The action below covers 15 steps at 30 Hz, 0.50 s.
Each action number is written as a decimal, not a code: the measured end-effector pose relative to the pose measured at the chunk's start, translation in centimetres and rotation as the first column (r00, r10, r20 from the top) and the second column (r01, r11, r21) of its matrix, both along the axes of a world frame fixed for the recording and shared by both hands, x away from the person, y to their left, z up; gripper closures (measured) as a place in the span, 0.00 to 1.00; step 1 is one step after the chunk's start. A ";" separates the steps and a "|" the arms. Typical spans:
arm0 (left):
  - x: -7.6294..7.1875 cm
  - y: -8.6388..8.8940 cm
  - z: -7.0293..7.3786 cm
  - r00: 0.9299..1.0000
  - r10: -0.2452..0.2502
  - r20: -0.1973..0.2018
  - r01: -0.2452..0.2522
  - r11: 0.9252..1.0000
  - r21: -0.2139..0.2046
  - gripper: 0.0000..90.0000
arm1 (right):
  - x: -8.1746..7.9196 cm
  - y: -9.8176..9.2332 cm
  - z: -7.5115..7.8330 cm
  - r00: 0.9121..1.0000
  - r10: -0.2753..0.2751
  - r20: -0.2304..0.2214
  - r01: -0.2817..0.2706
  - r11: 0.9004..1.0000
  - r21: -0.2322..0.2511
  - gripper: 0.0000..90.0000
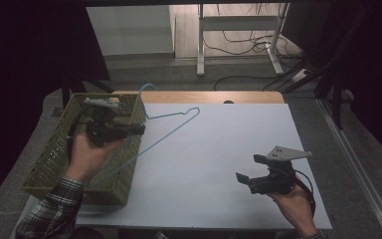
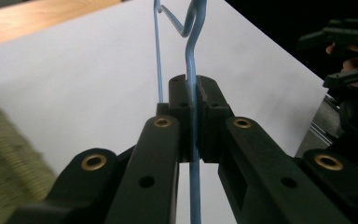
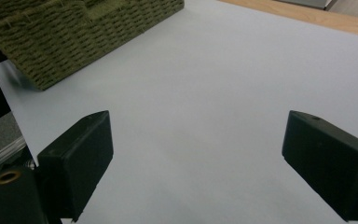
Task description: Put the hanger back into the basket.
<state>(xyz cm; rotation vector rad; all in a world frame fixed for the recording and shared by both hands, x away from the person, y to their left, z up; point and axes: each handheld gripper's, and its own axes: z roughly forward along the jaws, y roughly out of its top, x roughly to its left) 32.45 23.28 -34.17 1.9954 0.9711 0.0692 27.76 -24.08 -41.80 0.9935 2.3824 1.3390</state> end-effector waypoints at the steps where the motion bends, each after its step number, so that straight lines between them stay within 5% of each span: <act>1: 0.0 0.6 0.2 1.000 0.011 0.005 -0.011 1.000 0.000 0.96 | 0.0 -0.1 -0.1 1.000 -0.002 -0.002 0.002 1.000 -0.004 0.08; 15: 0.7 8.3 0.7 0.990 0.122 0.066 -0.122 0.993 -0.007 0.96 | 0.3 -1.4 -1.6 0.998 -0.048 -0.035 0.047 0.998 -0.027 0.07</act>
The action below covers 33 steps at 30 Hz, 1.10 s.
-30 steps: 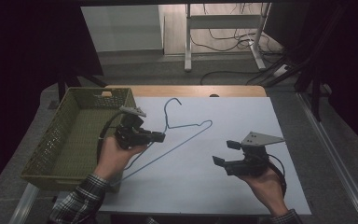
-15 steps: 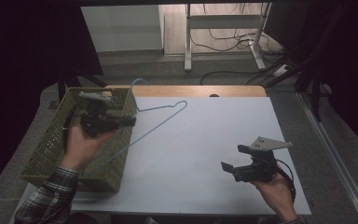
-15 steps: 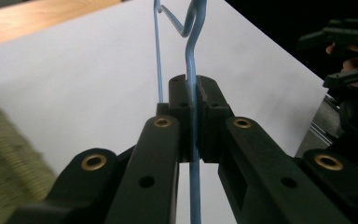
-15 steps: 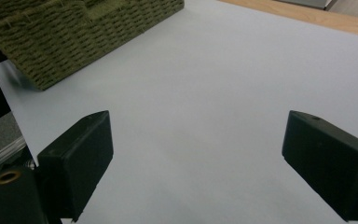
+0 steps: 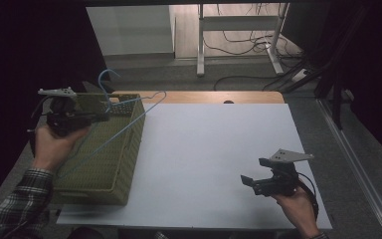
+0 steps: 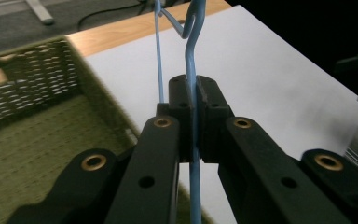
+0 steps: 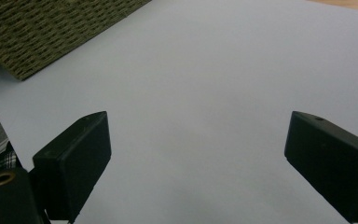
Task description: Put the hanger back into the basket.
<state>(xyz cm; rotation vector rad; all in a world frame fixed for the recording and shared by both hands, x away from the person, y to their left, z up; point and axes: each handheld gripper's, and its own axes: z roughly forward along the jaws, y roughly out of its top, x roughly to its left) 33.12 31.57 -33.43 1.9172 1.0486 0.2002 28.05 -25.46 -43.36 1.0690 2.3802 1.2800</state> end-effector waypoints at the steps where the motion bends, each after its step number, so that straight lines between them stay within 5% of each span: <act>1: 0.0 0.3 -0.1 1.000 0.008 0.004 -0.008 1.000 0.000 0.96 | 0.0 0.0 0.0 1.000 0.000 0.000 0.000 1.000 0.000 0.07; 17: 0.2 7.0 -2.5 0.992 0.125 0.019 -0.125 0.992 -0.003 0.96 | 0.3 -0.5 -0.8 0.999 -0.023 -0.025 0.022 1.000 -0.015 0.07; 25: 0.5 8.4 -4.2 0.989 0.146 0.009 -0.146 0.989 0.005 0.96 | 0.4 -0.6 -0.9 0.999 -0.023 -0.029 0.023 0.999 -0.024 0.08; 33: 1.3 8.9 -7.4 0.986 0.164 -0.005 -0.164 0.986 -0.004 0.96 | 0.4 -0.4 -1.1 0.999 -0.018 -0.035 0.017 0.999 -0.036 0.07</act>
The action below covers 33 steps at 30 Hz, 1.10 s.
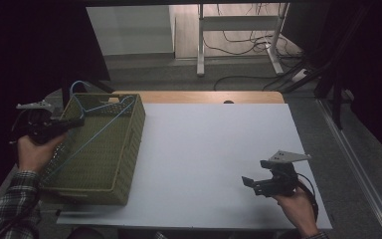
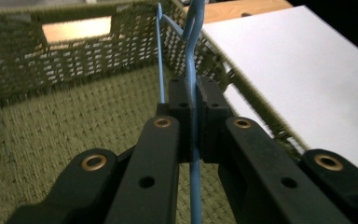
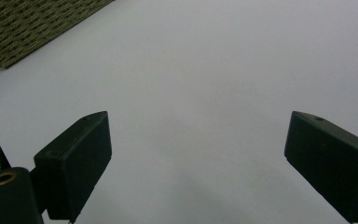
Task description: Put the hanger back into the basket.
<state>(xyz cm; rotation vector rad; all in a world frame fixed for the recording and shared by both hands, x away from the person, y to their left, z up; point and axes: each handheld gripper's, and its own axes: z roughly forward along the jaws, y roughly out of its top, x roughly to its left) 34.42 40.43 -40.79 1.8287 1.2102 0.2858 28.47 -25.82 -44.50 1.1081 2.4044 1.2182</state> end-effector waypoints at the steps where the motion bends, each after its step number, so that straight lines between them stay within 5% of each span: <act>1: 0.1 0.0 -0.4 1.000 0.000 -0.008 0.000 1.000 -0.002 0.96 | 0.0 0.0 0.0 1.000 -0.001 -0.003 0.001 1.000 -0.001 0.07; 8: 0.6 0.2 -2.8 0.999 0.013 -0.051 -0.013 1.000 0.012 0.96 | 0.0 0.1 -0.2 1.000 0.003 -0.004 -0.003 1.000 -0.008 0.07; 15: 1.1 0.1 -4.1 0.989 0.056 -0.135 -0.047 0.997 0.067 0.96 | 0.0 0.4 -0.4 1.000 0.011 -0.010 -0.011 1.000 -0.015 0.07; 19: 1.2 0.0 -4.6 0.979 0.111 -0.169 -0.083 0.983 0.163 0.95 | 0.0 0.4 -0.5 1.000 0.014 -0.009 -0.014 1.000 -0.016 0.07; 20: 1.1 -0.1 -4.6 0.977 0.135 -0.162 -0.104 0.977 0.185 0.92 | 0.0 0.5 -0.5 1.000 0.014 -0.008 -0.014 1.000 -0.017 0.07; 27: 0.2 -0.2 -4.0 0.980 0.164 -0.110 -0.141 0.971 0.192 0.58 | 0.0 0.4 -0.4 1.000 0.015 -0.006 -0.015 1.000 -0.014 0.07; 33: -1.3 -1.5 -2.4 0.993 0.116 -0.037 -0.111 0.987 0.119 0.39 | -0.2 0.2 -0.2 1.000 0.012 0.007 -0.012 1.000 0.004 0.07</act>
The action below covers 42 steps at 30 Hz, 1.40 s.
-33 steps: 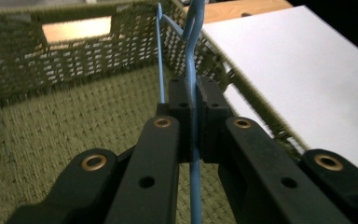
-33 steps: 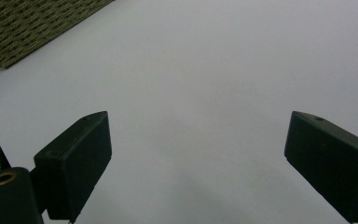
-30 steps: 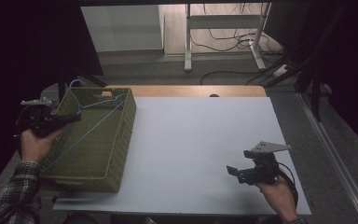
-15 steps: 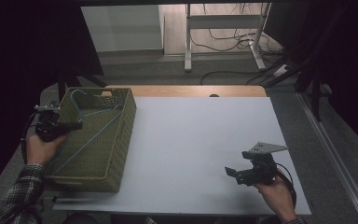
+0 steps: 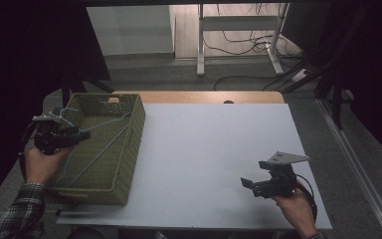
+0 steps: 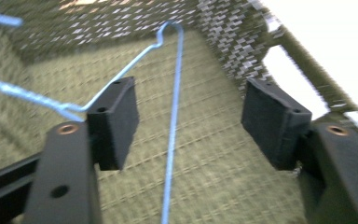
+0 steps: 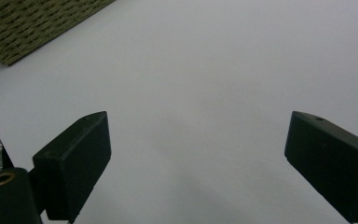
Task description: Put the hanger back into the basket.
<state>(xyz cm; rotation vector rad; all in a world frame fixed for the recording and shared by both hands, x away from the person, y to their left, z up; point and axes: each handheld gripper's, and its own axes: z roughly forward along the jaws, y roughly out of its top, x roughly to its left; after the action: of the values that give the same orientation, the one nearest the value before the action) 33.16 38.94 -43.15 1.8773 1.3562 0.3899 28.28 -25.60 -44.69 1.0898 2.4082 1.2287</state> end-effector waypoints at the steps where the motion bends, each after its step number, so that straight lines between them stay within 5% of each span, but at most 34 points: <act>1: -0.2 -0.3 0.2 1.000 -0.009 0.007 0.009 1.000 -0.006 0.39 | 0.0 0.0 0.0 1.000 0.000 0.000 0.000 1.000 0.000 0.07; 7: -2.4 -2.8 1.7 0.992 -0.098 0.074 0.102 0.993 -0.058 0.26 | -0.2 -0.6 0.3 1.000 -0.004 0.006 0.004 1.000 0.013 0.06; 11: -4.0 -4.4 2.3 0.980 -0.170 0.100 0.181 0.977 -0.113 0.24 | -0.4 -1.0 0.4 1.000 -0.008 0.004 0.008 1.000 0.018 0.05; 16: -6.1 -6.9 2.3 0.959 -0.253 0.132 0.265 0.961 -0.082 0.17 | -0.6 -1.3 0.3 1.000 -0.004 -0.001 0.005 1.000 0.014 0.03; 20: -7.3 -8.5 1.8 0.949 -0.280 0.146 0.291 0.955 -0.063 0.13 | -1.0 -1.6 0.2 1.000 -0.007 -0.003 0.007 1.000 0.014 0.03; 24: -8.3 -9.8 1.0 0.944 -0.292 0.150 0.308 0.947 -0.092 0.12 | -1.2 -1.8 0.0 1.000 -0.011 -0.004 0.011 1.000 0.017 0.02; 30: -9.4 -11.4 -0.1 0.944 -0.297 0.146 0.309 0.949 -0.068 0.06 | -1.6 -2.0 -0.4 1.000 -0.012 -0.009 0.012 1.000 0.001 0.02; 42: -9.8 -12.8 -2.7 0.948 -0.303 0.101 0.297 0.952 0.068 0.03 | -1.6 -1.5 -1.1 1.000 -0.003 -0.016 0.002 0.999 -0.042 0.02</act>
<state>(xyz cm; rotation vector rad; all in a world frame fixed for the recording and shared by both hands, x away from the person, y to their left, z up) 23.39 26.10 -45.84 2.0355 0.9750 0.3694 26.69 -27.13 -45.82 1.0945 2.4320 1.1671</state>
